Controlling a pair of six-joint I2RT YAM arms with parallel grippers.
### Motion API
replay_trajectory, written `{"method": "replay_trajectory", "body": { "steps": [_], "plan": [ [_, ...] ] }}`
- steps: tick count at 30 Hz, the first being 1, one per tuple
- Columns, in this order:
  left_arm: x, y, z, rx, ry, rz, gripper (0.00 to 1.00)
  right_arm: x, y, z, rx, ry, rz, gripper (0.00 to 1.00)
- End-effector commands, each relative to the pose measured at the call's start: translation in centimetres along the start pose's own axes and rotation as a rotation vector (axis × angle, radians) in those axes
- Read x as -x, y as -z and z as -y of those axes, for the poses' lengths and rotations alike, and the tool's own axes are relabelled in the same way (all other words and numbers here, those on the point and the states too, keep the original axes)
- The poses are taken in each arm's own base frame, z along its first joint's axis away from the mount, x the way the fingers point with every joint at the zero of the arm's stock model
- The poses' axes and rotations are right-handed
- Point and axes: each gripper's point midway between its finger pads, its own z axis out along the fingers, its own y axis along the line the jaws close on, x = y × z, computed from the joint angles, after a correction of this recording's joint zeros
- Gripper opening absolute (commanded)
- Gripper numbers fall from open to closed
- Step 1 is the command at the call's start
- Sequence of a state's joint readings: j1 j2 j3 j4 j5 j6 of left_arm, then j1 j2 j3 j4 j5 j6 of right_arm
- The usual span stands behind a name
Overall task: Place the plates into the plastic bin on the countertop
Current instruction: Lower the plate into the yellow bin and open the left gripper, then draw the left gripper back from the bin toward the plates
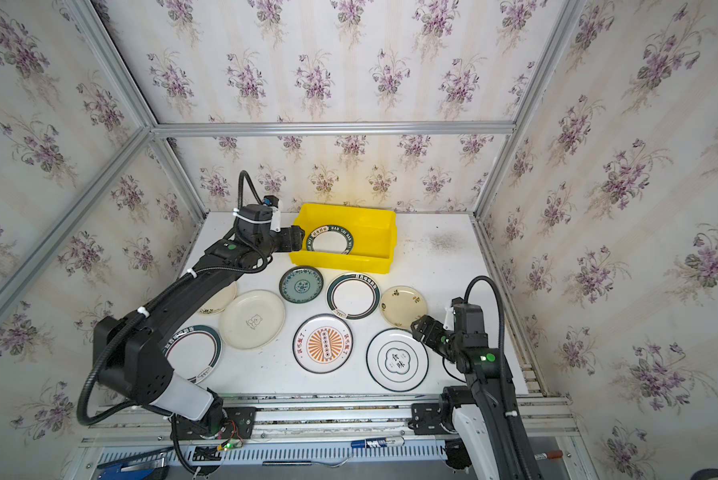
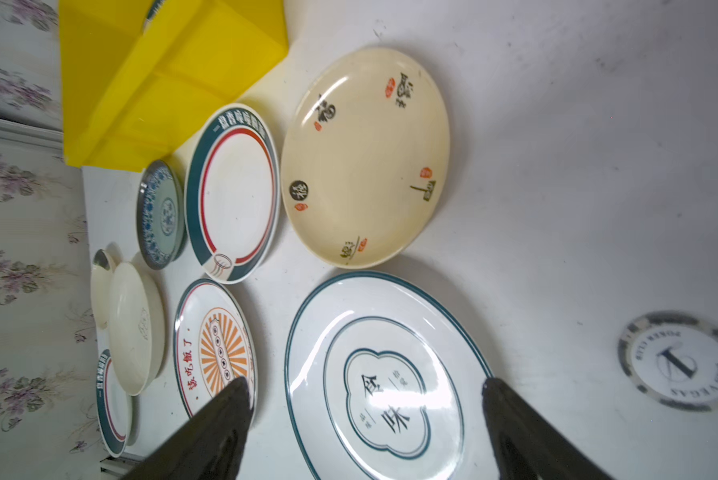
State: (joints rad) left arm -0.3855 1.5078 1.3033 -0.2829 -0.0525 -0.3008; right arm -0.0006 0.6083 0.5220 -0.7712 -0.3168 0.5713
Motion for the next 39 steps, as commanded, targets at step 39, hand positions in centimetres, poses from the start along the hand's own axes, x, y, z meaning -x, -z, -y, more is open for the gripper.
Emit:
{"method": "replay_trajectory", "body": {
  "steps": [39],
  "plan": [
    [-9.6,11.4,2.0,-0.314,0.117,0.123,1.0,-2.0,-5.0,3.7,-0.149,0.018,-0.127,0.69]
  ]
}}
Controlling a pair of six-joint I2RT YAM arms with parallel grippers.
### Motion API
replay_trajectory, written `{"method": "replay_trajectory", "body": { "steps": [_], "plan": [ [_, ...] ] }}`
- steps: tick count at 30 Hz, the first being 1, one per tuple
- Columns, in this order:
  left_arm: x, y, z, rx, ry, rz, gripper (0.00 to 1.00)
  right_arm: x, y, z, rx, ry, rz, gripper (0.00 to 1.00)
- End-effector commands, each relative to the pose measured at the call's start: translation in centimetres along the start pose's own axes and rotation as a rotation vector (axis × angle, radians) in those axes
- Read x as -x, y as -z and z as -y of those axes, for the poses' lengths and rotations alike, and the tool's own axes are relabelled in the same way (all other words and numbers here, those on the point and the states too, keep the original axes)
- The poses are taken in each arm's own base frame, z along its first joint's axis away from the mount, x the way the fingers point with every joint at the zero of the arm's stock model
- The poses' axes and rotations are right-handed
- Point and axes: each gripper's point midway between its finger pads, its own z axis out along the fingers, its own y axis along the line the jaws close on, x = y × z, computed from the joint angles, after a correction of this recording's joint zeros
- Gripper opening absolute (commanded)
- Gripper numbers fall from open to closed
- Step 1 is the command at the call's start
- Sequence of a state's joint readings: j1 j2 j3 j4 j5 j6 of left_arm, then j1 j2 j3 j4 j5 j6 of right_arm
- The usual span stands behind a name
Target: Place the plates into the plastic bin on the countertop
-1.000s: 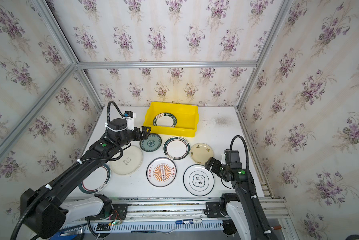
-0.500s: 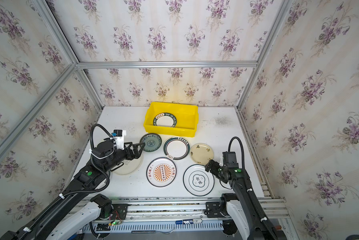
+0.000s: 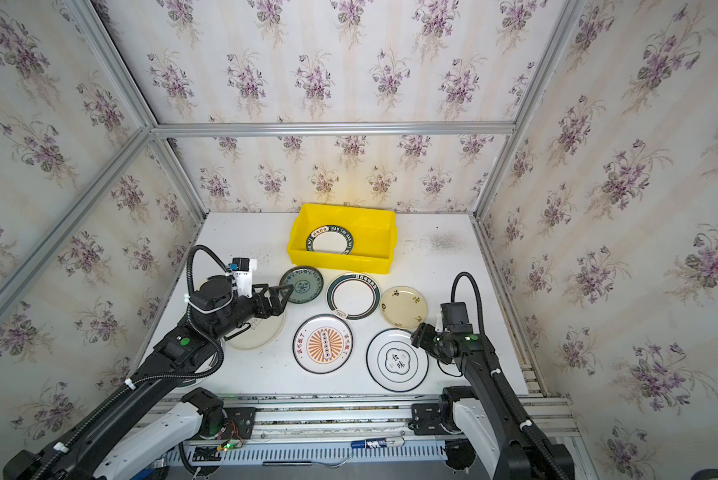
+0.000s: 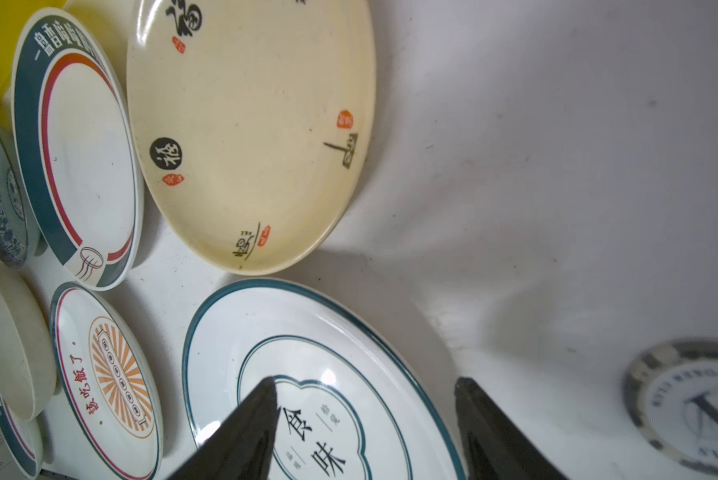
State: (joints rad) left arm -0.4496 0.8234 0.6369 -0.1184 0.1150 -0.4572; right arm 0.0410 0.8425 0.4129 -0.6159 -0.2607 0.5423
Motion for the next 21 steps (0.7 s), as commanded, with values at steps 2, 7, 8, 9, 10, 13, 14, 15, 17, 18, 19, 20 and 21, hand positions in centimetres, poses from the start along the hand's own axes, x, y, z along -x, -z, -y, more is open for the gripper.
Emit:
{"method": "replay_trajectory", "body": {
  "steps": [2,7,8,9,10,13,14,15,17,18,19,20,21],
  "plan": [
    [1.1,-0.1,1.1,-0.045,-0.006,0.029,1.0,0.0,-0.2,0.1,-0.03,0.022,0.008,0.68],
    [1.0,-0.2,1.1,-0.048,-0.006,0.024,1.0,-0.7,-0.9,0.2,-0.047,0.04,-0.018,0.67],
    [1.0,-0.2,1.1,-0.048,-0.006,0.023,1.0,-0.9,-1.0,0.2,-0.045,0.037,-0.02,0.67],
    [0.9,-0.2,1.0,-0.045,-0.002,0.022,1.0,-1.0,-1.2,0.2,-0.042,0.036,-0.022,0.66],
    [0.9,-0.2,1.0,-0.043,-0.002,0.022,1.0,-1.0,-1.3,0.3,-0.04,0.033,-0.021,0.66],
    [0.8,-0.4,1.0,-0.047,0.003,0.016,1.0,-1.1,-1.5,0.6,-0.047,0.028,-0.015,0.62],
    [0.8,-0.4,1.0,-0.047,0.004,0.014,1.0,-1.1,-1.5,0.8,-0.054,0.025,-0.014,0.6],
    [0.8,-0.5,1.0,-0.046,0.004,0.014,1.0,-1.1,-1.6,0.8,-0.059,0.025,-0.014,0.58],
    [0.7,-0.6,1.0,-0.046,0.005,0.009,1.0,-1.1,-1.6,0.9,-0.061,0.023,-0.014,0.56],
    [0.7,-0.6,1.0,-0.045,0.007,0.008,1.0,-1.1,-1.6,0.9,-0.061,0.023,-0.015,0.55],
    [0.7,-0.7,1.0,-0.046,0.008,0.006,1.0,-1.1,-1.6,0.8,-0.059,0.023,-0.015,0.53],
    [0.7,-0.8,1.0,-0.045,0.009,0.004,1.0,-1.1,-1.6,0.8,-0.059,0.024,-0.017,0.5],
    [0.7,-0.9,1.0,-0.045,0.01,0.001,1.0,-1.2,-1.7,0.8,-0.056,0.025,-0.02,0.48]
  ]
}}
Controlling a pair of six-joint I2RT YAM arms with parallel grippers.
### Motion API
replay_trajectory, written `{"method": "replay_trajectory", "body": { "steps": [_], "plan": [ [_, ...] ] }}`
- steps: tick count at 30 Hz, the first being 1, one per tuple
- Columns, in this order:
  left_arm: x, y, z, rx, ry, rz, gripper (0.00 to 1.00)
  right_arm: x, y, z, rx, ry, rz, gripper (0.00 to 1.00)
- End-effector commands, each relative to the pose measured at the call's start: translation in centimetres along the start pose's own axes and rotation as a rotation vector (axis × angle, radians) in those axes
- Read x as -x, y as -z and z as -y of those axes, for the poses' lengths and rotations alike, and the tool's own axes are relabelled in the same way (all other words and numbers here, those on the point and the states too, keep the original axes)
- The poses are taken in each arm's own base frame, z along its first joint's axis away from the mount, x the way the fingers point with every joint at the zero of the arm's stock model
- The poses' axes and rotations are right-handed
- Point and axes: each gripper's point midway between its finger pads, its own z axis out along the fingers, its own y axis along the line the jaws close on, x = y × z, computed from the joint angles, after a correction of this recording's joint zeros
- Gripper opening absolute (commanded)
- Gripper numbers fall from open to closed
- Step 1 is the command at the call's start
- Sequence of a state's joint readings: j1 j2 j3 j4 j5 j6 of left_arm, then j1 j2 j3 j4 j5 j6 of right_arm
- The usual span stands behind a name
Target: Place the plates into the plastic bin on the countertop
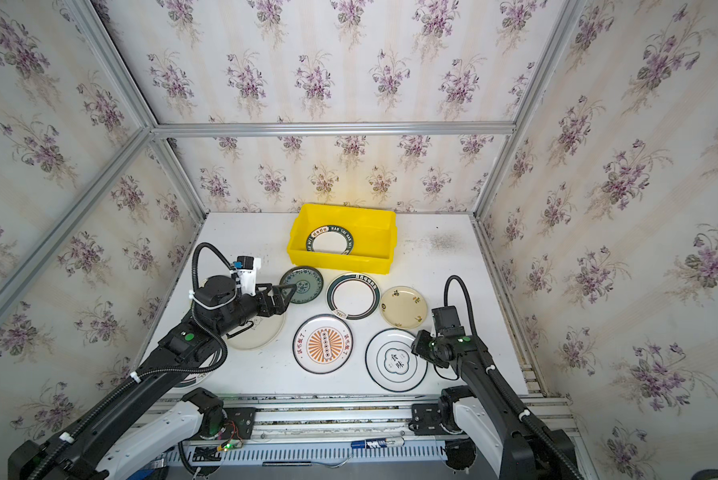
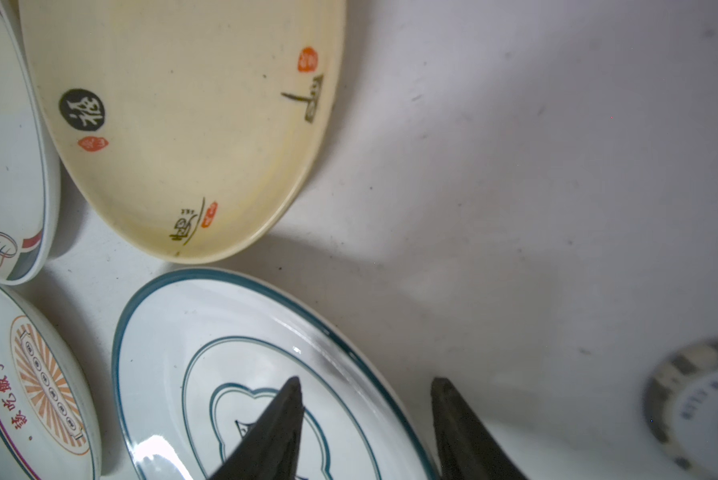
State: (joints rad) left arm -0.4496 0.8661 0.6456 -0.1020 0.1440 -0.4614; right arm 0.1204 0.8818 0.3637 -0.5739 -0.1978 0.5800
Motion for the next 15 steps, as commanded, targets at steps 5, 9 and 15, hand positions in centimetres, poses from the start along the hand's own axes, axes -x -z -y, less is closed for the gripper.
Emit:
{"method": "replay_trajectory", "body": {
  "steps": [5,9,15],
  "plan": [
    [0.91,-0.28,0.91,-0.038,0.009,0.016,1.0,0.34,-0.22,-0.15,0.003,0.003,0.01,0.46],
    [1.04,-0.2,1.06,-0.043,0.009,0.018,1.0,0.39,-0.26,-0.24,0.006,0.006,0.009,0.43],
    [1.26,-0.1,1.05,-0.039,0.003,0.027,1.0,0.45,-0.28,-0.15,-0.003,0.006,0.011,0.36]
  ]
}}
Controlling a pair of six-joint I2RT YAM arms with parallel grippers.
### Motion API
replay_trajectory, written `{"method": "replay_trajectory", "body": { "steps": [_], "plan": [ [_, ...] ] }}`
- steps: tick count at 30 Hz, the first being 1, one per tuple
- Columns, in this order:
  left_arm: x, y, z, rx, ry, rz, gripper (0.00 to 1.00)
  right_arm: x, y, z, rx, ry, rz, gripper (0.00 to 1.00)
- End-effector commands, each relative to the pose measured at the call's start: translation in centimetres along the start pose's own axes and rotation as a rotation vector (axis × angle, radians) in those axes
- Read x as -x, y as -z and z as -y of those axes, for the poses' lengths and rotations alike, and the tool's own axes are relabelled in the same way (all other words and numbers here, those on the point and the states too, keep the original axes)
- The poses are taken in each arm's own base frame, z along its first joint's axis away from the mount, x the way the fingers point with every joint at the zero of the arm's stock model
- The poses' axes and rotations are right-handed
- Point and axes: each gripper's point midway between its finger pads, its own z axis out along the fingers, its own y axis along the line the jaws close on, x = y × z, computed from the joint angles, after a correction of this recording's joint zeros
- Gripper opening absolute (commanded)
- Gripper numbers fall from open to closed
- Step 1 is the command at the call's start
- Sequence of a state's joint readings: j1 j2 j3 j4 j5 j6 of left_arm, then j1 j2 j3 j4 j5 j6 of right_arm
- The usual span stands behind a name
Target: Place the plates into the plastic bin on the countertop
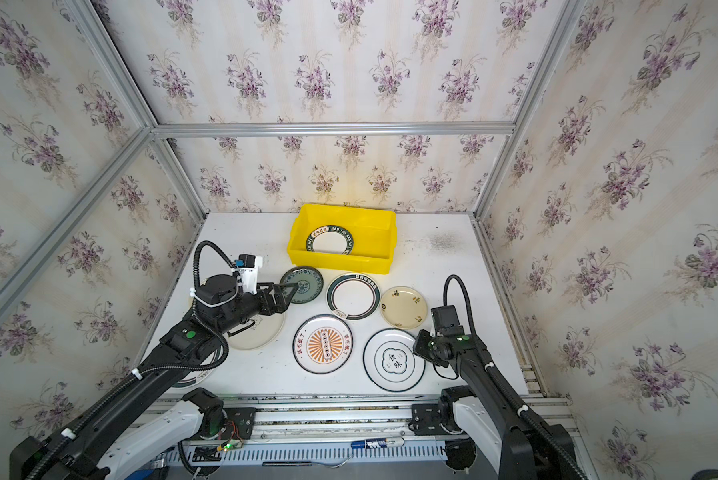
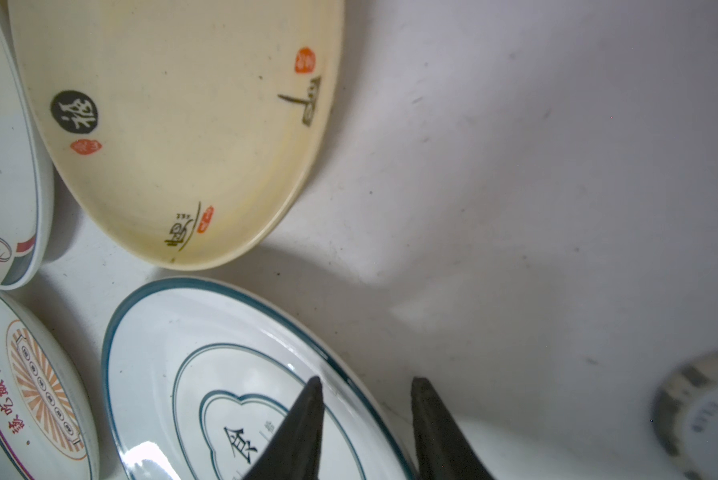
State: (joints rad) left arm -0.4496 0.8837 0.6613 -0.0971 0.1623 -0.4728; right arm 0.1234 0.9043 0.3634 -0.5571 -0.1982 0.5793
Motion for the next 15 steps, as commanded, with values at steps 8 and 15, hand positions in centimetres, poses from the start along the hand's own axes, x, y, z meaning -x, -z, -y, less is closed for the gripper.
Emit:
{"method": "replay_trajectory", "body": {
  "steps": [8,15],
  "plan": [
    [0.68,-0.28,0.52,-0.021,-0.006,0.015,1.0,0.37,-0.26,-0.13,-0.016,0.01,0.006,0.3],
    [0.65,-0.24,0.45,-0.018,-0.013,0.017,1.0,0.51,-0.11,0.2,-0.039,0.001,0.019,0.23]
  ]
}}
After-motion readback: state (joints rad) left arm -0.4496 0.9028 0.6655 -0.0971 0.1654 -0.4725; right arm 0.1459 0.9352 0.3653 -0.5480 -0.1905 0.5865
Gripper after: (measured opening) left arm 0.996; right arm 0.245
